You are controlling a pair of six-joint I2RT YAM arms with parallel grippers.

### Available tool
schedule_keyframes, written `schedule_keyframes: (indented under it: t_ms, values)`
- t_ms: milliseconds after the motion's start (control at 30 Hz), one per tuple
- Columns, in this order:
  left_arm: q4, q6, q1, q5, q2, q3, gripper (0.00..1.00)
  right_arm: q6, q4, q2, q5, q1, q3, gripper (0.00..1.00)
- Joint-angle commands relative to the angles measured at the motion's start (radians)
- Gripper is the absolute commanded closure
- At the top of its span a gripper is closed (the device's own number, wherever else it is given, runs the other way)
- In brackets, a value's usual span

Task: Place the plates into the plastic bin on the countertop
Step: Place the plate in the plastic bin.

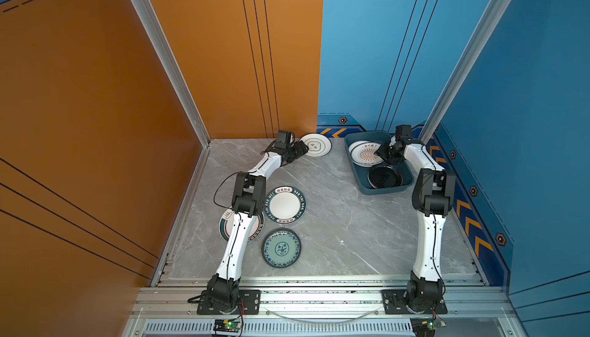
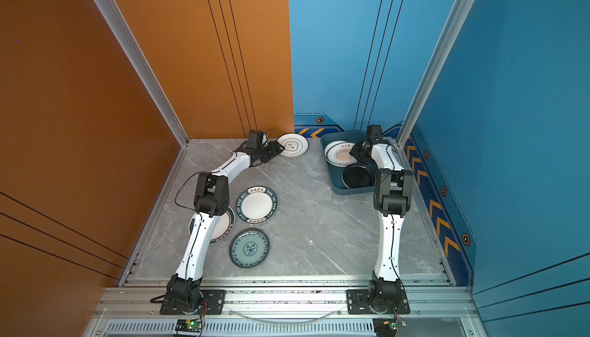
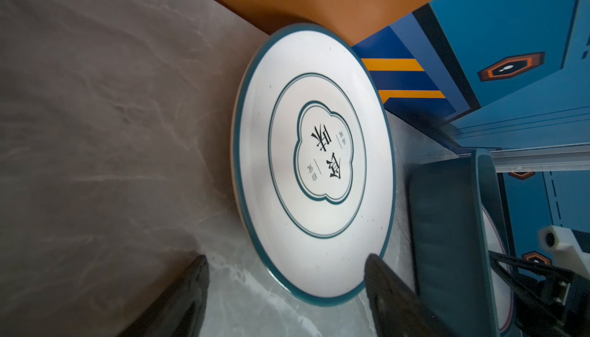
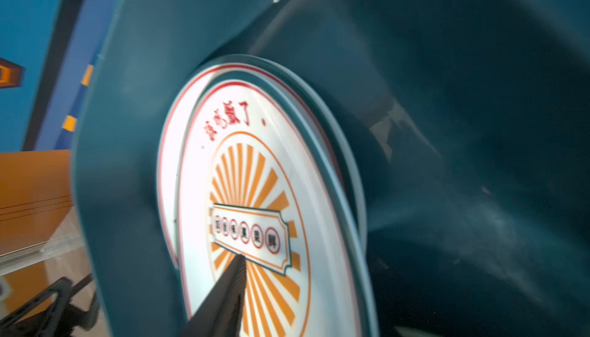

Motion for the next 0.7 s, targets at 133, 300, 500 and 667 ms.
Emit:
schedule_keyframes:
  t_ms: [133,300,500,667]
  values:
    - [-0.043,-0.020,-0.009,-0.047,0.067,0.035,0.26,-0.083,-0.109,-0.009,0.126,0.016,0.046,0.45]
    - [-0.055,-0.024,-0.012,-0.052,0.091,0.067,0.28,-0.138,-0.168,-0.023,0.240,0.037,0.073,0.41]
    - [-0.074,-0.039,-0.015,-0.047,0.137,0.131,0.33,-0.175,-0.203,-0.046,0.318,0.052,0.086,0.40]
    - [-0.072,-0.063,-0.016,-0.028,0.170,0.164,0.40,-0.182,-0.212,-0.065,0.327,0.056,0.083,0.40]
